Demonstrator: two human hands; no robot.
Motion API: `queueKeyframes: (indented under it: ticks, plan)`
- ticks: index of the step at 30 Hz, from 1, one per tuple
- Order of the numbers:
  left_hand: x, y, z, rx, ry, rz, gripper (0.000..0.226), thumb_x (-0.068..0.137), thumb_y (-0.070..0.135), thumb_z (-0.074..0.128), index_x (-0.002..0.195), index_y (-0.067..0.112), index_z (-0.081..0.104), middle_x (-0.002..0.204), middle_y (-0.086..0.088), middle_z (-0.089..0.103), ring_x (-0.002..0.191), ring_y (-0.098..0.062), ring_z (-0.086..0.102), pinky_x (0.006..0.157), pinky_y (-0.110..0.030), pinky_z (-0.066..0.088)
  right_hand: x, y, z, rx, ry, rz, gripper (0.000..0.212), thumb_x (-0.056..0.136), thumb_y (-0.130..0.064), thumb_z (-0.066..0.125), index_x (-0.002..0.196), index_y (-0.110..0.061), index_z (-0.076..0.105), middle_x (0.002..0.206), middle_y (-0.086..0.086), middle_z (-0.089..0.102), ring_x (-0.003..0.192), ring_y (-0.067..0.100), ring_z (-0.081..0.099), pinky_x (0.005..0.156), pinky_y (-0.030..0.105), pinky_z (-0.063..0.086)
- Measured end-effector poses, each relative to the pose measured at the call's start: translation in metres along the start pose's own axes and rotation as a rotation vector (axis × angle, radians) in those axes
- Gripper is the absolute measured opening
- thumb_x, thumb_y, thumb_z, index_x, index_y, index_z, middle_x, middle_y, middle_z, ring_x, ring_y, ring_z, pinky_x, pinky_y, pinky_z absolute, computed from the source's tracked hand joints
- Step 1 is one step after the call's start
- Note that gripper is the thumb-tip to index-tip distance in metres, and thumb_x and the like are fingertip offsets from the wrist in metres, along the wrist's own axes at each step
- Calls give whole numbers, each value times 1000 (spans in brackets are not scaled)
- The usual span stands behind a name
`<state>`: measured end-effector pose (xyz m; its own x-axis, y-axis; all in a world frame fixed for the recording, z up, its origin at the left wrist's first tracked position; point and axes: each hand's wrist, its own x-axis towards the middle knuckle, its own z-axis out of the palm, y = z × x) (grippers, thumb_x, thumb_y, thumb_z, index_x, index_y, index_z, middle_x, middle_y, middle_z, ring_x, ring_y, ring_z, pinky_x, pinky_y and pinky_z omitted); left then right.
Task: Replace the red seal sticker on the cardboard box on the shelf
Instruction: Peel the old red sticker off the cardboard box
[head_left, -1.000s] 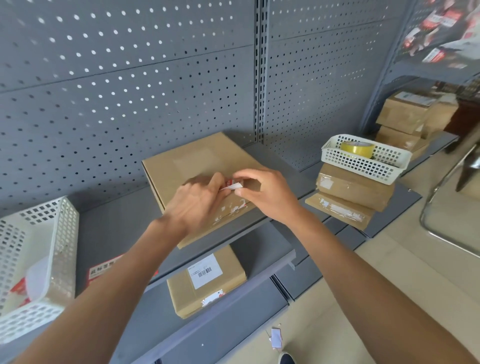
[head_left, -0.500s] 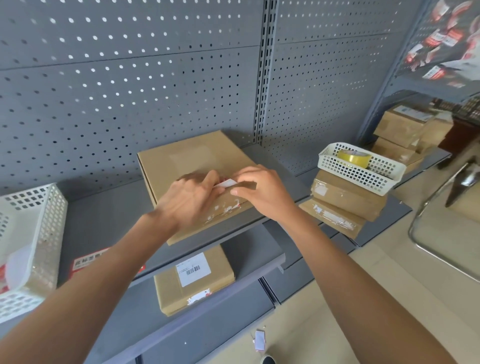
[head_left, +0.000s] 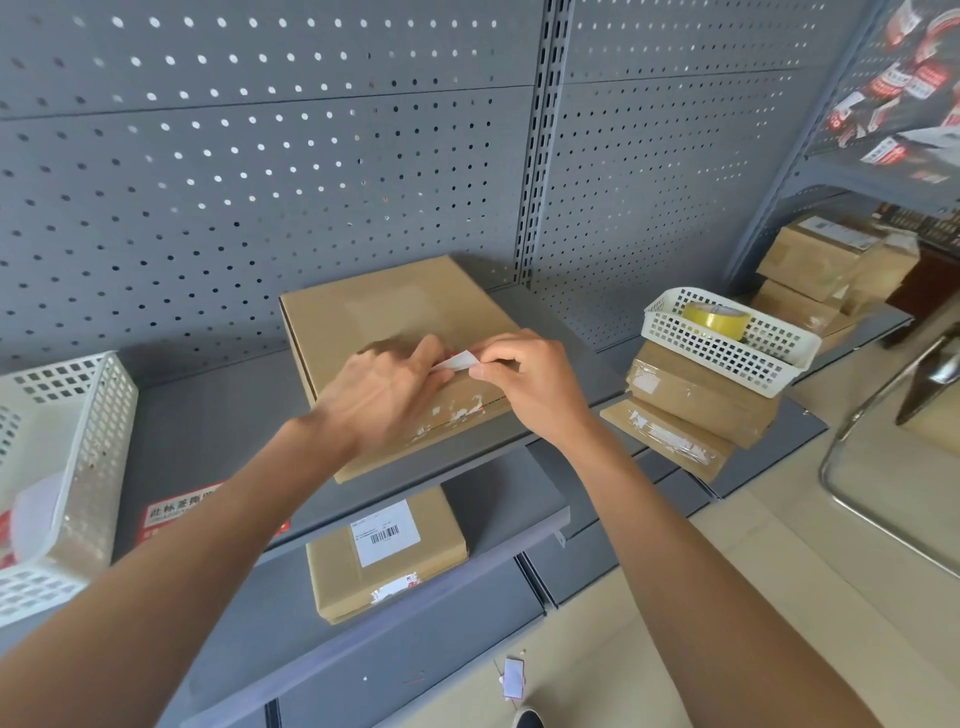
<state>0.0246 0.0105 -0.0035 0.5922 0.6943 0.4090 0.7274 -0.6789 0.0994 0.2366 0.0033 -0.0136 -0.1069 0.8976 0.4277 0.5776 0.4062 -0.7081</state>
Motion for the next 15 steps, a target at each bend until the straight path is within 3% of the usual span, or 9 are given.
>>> queueKeyframes:
  ticks: [4, 15]
  plan:
    - [0, 0, 0, 7, 3, 2, 20, 105, 47, 30, 107, 28, 33, 86, -11, 65, 77, -39, 60, 59, -39, 43, -1, 1, 3, 28, 19, 0, 14, 84, -9, 75, 70, -7, 72, 88, -5, 78, 91, 10, 67, 84, 14, 43]
    - [1, -1, 0, 6, -18, -18, 20, 106, 47, 31, 107, 26, 32, 82, -12, 65, 75, -41, 61, 58, -39, 40, -3, -2, 3, 57, 36, 44, 13, 85, -10, 74, 75, -3, 73, 86, 3, 77, 89, 14, 65, 81, 35, 49]
